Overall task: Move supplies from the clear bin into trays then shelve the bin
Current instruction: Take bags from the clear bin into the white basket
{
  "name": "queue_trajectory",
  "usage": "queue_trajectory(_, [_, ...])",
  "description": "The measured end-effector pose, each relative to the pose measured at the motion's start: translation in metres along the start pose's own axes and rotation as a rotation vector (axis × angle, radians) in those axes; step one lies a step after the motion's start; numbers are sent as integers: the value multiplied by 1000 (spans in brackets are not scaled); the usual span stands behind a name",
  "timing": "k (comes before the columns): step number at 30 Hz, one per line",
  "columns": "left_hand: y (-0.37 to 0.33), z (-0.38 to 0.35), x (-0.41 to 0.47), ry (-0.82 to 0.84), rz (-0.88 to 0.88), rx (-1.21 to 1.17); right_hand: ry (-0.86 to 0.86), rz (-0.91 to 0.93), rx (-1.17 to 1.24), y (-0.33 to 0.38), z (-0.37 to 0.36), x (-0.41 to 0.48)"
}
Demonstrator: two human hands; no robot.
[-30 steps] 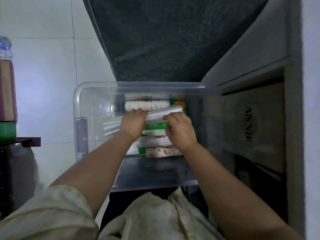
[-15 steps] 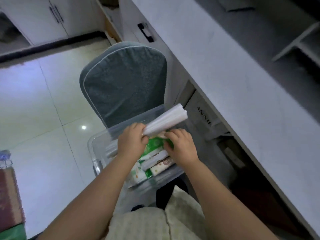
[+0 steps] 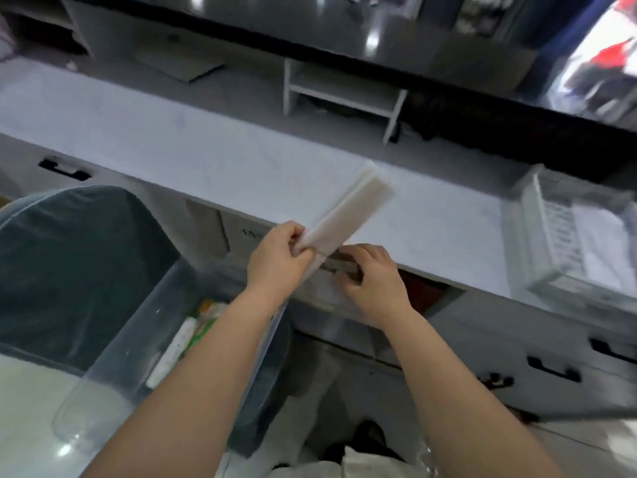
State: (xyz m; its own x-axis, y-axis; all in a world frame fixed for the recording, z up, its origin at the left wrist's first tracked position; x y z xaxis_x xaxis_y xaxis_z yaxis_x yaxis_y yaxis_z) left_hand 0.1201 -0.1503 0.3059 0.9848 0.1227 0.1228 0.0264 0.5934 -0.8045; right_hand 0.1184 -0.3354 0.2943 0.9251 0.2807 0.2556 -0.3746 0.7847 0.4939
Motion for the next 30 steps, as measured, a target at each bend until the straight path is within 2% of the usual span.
queue_trajectory(3, [-61, -40, 20, 127, -46, -178, -57, -198, 123, -45, 51, -12])
queue_trajectory(7, [-140, -105, 38, 353, 23, -489, -225, -427, 578, -103, 121, -26])
queue_trajectory(11, [-215, -193, 48, 558, 141, -742, -373, -524, 918, -183, 193, -45])
queue_trajectory(14, [-265, -261, 53, 679, 217, -850, -382, -566, 1062, -245, 242, -56])
queue_trajectory(18, [-312, -339, 66, 755, 281, -863, -301, -637, 1113, -315, 287, -52])
queue_trajectory(22, [-337, -396, 89, 783, 330, -774, -314, -765, 1093, -372, 312, -38])
queue_trajectory(30, [-341, -457, 157, 892, 307, -490, -360, -935, 1231, -456, 295, -11])
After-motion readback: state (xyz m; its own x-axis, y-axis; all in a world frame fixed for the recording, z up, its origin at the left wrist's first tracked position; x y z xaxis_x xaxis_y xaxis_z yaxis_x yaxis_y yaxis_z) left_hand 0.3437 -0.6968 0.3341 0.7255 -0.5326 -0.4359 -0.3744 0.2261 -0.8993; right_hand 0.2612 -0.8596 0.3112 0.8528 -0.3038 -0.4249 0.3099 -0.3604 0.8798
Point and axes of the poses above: each hand's wrist, its own x-axis towards the middle knuckle, its own z-axis out of the back of the hand, y = z × x, the point moved 4 cm from there along x, towards the middle knuckle, and after that the axes turned 1 degree about y, right-handed, at the moved point
